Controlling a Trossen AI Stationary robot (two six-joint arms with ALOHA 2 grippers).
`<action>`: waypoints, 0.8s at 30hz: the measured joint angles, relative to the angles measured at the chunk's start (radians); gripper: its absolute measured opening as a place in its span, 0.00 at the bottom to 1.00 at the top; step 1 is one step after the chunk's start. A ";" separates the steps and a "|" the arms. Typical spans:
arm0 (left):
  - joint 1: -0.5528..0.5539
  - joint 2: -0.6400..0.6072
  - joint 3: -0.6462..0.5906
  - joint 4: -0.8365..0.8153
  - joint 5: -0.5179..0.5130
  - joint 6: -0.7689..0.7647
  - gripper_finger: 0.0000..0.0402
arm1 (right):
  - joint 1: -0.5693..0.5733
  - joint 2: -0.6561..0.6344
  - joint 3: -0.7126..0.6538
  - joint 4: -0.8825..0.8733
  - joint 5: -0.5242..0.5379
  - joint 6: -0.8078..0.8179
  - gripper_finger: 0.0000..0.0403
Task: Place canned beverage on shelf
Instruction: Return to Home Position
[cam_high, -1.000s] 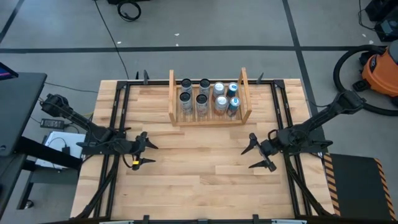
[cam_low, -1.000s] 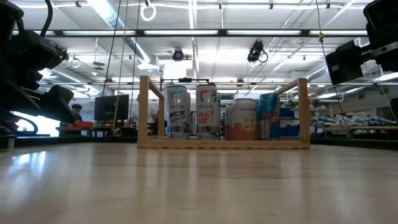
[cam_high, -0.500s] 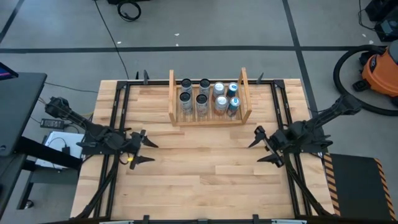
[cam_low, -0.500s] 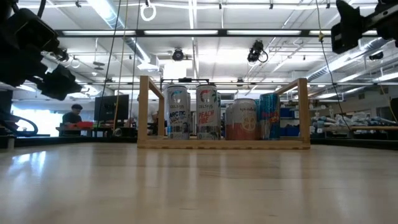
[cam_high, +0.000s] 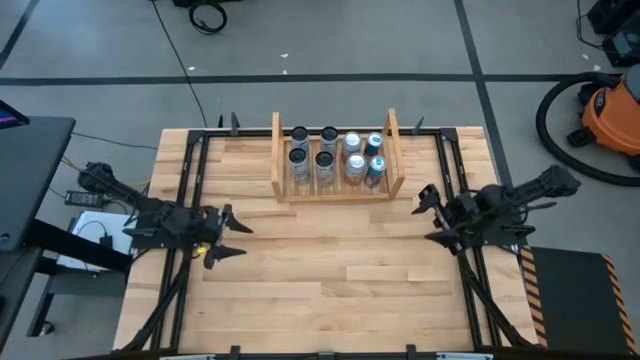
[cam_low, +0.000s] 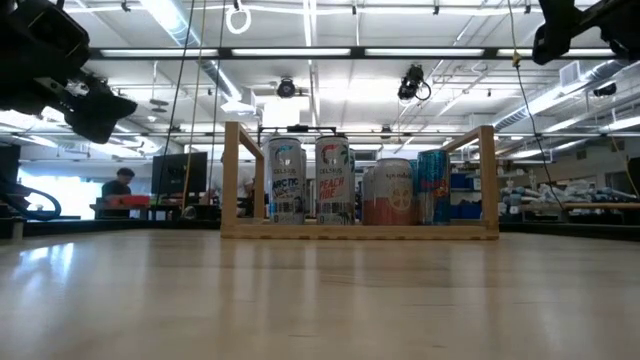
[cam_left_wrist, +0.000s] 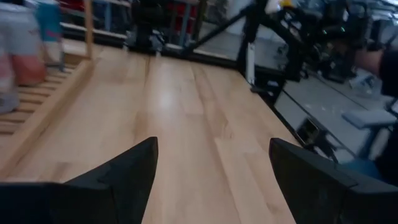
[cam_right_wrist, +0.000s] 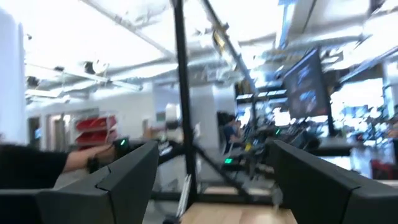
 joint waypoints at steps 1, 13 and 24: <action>0.012 -0.010 0.000 0.000 0.000 0.000 0.77 | -0.013 -0.017 0.000 0.001 0.000 0.000 0.79; 0.227 -0.076 0.000 -0.002 -0.002 0.001 0.77 | -0.153 -0.145 0.000 0.000 0.000 0.000 0.79; 0.331 -0.169 0.000 0.000 -0.003 0.000 0.77 | -0.243 -0.237 0.000 0.000 0.000 0.000 0.79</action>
